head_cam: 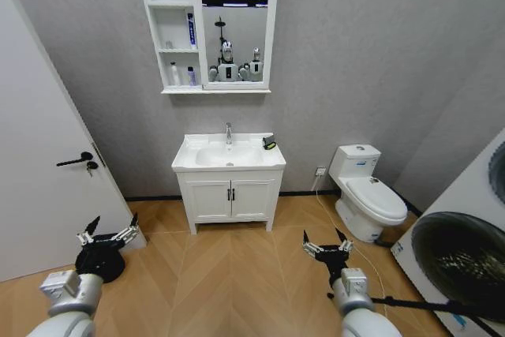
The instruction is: Move facial cleanser and shampoo from washbasin to cabinet, then wipe washbasin with towel.
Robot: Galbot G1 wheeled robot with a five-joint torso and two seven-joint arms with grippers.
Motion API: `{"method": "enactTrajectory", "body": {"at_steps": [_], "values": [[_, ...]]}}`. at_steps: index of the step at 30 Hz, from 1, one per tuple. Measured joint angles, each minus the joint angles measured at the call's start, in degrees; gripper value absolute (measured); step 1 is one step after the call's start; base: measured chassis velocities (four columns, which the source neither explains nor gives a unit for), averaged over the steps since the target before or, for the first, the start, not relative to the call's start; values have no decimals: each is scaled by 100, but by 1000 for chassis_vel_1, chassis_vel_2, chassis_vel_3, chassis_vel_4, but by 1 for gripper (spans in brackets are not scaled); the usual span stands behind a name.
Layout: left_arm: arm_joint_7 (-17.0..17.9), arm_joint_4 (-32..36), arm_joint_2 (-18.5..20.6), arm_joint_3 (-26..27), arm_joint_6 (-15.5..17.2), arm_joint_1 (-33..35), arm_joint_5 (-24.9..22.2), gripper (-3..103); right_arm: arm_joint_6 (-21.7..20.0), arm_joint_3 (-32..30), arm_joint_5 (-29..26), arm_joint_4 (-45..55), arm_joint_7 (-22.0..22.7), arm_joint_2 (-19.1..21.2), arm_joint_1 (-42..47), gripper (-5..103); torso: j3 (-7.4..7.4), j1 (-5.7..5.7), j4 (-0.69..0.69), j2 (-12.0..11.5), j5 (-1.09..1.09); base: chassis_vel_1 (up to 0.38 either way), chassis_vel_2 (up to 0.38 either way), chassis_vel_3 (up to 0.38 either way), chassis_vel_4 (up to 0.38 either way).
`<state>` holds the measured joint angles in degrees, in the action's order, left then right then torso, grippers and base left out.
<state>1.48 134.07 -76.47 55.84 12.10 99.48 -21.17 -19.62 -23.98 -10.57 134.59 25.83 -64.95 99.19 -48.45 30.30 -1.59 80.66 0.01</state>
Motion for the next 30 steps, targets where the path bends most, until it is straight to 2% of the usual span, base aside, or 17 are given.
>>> {"method": "enactTrajectory", "body": {"at_steps": [30], "values": [[0, 0, 0, 0, 0, 0, 0, 100, -22, 0, 44, 28, 28, -29, 24, 100, 0, 1, 1, 0, 0, 0, 0, 0, 0]]}}
